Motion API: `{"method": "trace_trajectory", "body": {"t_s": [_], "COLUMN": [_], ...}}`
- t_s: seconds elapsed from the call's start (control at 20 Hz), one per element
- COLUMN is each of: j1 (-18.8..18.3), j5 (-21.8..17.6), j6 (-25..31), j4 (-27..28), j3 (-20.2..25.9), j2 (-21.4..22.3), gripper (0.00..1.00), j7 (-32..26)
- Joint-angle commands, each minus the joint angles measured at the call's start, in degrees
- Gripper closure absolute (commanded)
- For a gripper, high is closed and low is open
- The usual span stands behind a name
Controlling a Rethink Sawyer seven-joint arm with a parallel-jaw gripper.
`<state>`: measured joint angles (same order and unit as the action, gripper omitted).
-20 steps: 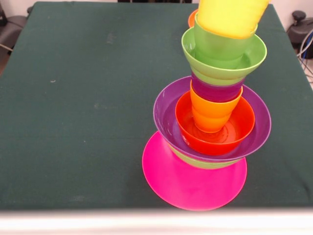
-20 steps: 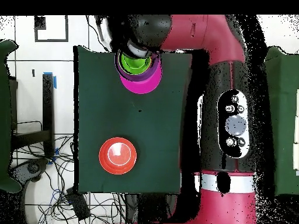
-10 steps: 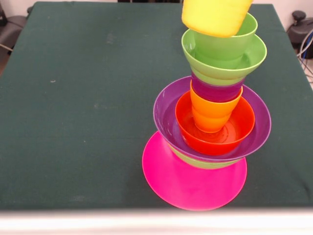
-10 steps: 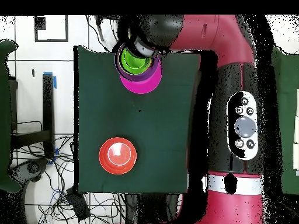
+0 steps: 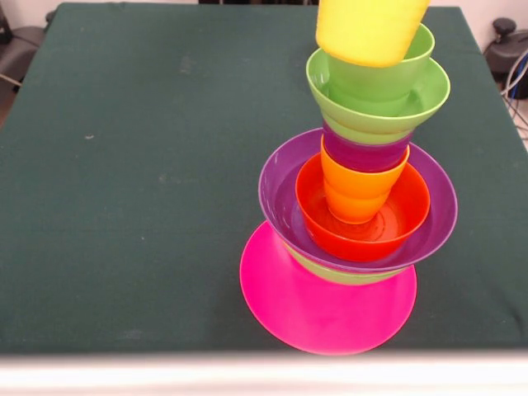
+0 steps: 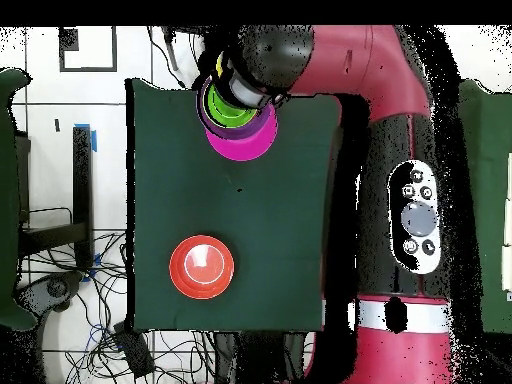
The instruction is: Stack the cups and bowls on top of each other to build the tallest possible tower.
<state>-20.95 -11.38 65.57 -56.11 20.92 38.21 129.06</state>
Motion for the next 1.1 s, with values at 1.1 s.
{"method": "trace_trajectory", "body": {"t_s": [1.1], "j1": [0.1], "j5": [1.8], "j6": [6.3], "j4": [-9.7], "j3": [0.8], "j2": [1.4], "gripper": [1.00], "j7": [-7.2]}}
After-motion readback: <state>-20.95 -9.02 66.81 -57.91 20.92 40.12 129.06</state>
